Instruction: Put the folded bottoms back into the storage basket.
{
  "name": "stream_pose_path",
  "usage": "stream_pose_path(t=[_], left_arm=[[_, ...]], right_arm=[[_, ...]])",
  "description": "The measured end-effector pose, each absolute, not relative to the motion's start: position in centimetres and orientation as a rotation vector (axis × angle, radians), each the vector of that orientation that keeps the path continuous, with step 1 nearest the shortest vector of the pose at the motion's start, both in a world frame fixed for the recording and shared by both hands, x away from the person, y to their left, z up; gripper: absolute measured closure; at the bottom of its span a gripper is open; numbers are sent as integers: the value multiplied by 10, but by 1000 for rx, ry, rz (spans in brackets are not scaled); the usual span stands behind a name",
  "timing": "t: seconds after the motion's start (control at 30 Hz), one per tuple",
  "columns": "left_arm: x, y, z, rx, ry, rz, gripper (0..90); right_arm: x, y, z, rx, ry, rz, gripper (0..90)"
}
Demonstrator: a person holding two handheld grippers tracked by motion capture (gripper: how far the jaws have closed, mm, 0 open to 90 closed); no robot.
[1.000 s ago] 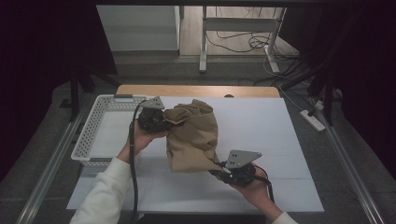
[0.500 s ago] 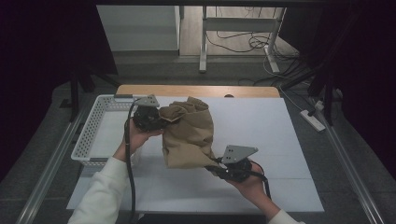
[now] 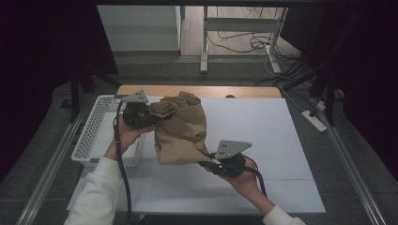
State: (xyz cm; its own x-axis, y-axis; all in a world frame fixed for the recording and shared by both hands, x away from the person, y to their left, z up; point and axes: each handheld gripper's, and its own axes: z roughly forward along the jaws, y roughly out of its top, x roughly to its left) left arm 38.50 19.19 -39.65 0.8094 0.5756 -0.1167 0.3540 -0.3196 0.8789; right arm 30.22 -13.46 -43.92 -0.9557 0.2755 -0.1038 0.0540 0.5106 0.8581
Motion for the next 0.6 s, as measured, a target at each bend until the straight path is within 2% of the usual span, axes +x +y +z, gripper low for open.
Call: stream_pose_path(t=[0.6], left_arm=[[382, 207, -390, 1923, 711, 289, 738]], right_arm=[[308, -120, -432, 256, 2514, 1445, 776]])
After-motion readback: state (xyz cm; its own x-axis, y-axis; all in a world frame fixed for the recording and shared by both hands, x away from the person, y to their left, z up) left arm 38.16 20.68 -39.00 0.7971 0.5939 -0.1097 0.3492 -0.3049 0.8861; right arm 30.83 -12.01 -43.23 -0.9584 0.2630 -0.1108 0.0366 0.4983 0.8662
